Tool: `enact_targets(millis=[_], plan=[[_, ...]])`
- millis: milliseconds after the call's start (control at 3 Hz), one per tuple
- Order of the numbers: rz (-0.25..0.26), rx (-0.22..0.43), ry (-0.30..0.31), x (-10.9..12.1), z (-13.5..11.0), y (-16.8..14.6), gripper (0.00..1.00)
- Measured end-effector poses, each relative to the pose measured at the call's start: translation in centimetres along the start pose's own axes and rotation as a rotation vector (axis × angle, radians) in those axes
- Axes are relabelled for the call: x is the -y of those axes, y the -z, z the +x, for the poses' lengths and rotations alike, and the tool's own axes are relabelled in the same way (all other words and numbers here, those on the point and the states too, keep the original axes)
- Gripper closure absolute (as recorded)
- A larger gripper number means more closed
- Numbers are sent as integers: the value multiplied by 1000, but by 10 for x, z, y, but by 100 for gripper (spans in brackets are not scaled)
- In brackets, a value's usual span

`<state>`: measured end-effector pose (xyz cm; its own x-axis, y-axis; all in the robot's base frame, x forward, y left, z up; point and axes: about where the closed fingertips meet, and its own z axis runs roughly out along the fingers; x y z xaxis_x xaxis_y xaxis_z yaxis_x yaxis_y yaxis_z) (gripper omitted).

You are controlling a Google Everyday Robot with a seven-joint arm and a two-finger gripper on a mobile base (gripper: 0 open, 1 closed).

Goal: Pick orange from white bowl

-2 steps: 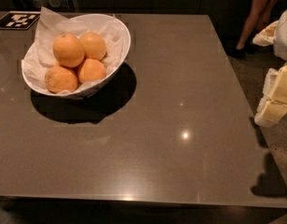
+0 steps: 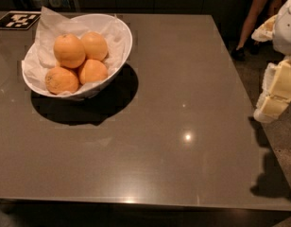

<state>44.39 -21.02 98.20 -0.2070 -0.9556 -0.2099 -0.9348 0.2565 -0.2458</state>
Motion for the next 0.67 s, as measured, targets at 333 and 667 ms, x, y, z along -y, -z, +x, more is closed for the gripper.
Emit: enact_targets(millis=[333,667], plan=[[-22,-31,36,14,-19,-4,0],[-27,-57,83,32,-48,-12,0]])
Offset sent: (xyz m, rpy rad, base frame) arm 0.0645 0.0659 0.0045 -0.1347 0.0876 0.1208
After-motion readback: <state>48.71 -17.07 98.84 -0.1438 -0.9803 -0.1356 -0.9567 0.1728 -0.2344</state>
